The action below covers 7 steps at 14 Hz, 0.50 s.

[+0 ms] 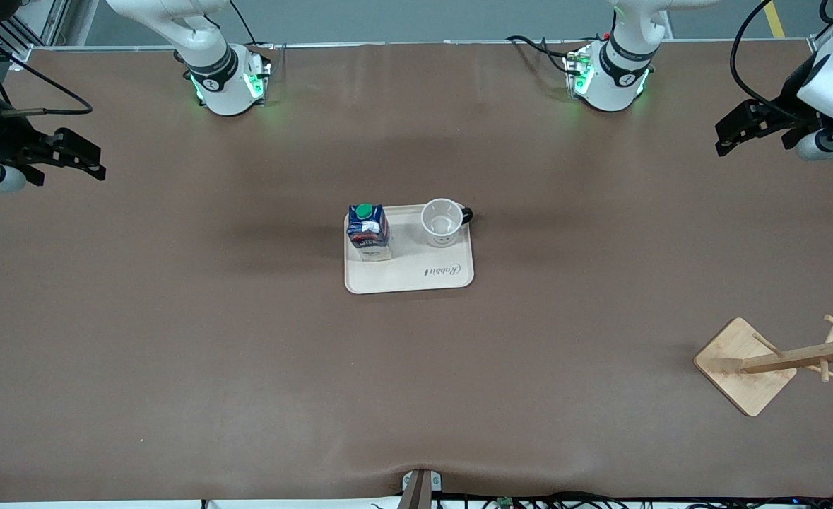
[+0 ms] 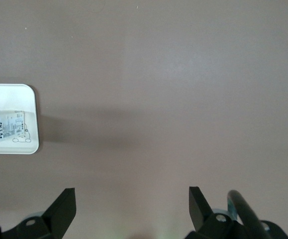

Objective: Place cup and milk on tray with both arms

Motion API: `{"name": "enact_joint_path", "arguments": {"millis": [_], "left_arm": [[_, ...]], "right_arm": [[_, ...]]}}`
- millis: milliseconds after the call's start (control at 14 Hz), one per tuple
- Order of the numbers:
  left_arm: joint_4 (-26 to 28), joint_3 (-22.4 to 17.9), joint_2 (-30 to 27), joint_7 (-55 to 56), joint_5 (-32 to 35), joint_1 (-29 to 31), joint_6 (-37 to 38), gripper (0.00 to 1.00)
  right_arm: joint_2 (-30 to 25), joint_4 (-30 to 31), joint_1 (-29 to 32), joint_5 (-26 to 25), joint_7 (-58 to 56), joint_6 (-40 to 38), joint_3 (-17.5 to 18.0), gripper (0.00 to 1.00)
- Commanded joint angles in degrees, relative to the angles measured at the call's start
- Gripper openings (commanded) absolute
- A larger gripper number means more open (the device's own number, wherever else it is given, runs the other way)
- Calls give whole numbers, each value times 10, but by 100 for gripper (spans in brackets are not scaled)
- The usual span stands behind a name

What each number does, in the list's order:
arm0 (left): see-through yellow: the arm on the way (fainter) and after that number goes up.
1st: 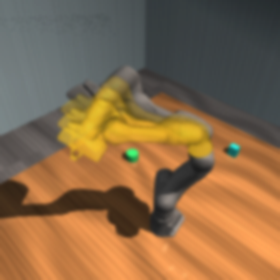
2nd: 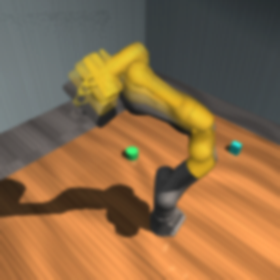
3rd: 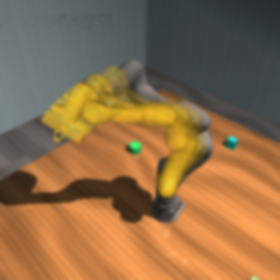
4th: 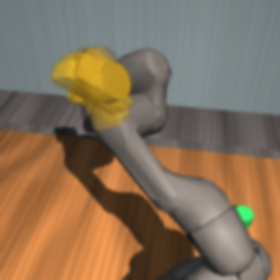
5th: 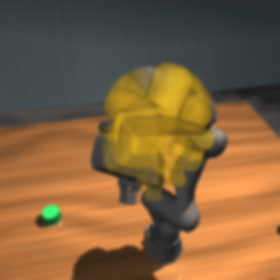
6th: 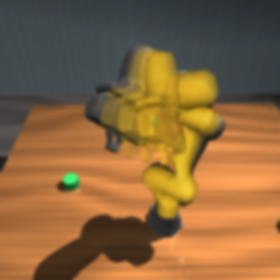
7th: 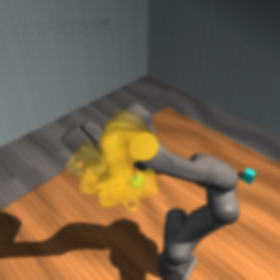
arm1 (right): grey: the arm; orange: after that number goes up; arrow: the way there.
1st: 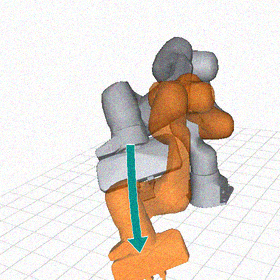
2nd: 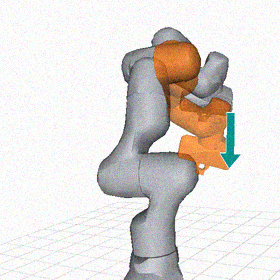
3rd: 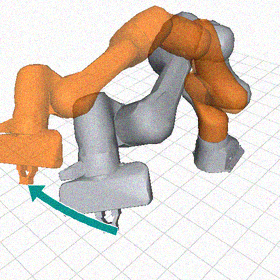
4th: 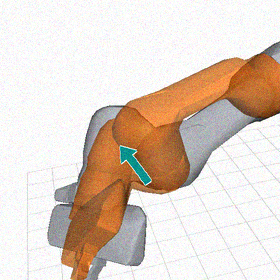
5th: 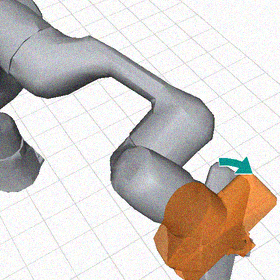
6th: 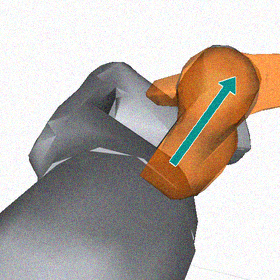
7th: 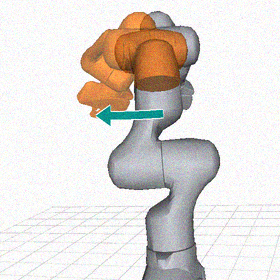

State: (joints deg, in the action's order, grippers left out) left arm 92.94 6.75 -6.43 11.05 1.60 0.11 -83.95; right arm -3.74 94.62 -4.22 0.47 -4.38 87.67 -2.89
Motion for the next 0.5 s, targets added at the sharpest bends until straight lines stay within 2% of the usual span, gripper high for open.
{"name": "enact_joint_path", "arguments": {"millis": [0,143,429], "left_arm": [[0,2,-3,4,-10,6,-1,100],[0,2,-3,5,-10,6,-2,100],[-3,1,-3,5,-9,9,-7,100]], "right_arm": [[-2,2,11,-9,-56,7,8,100],[9,-8,28,-9,-105,7,8,100],[6,-11,40,-8,-106,7,10,100]]}}
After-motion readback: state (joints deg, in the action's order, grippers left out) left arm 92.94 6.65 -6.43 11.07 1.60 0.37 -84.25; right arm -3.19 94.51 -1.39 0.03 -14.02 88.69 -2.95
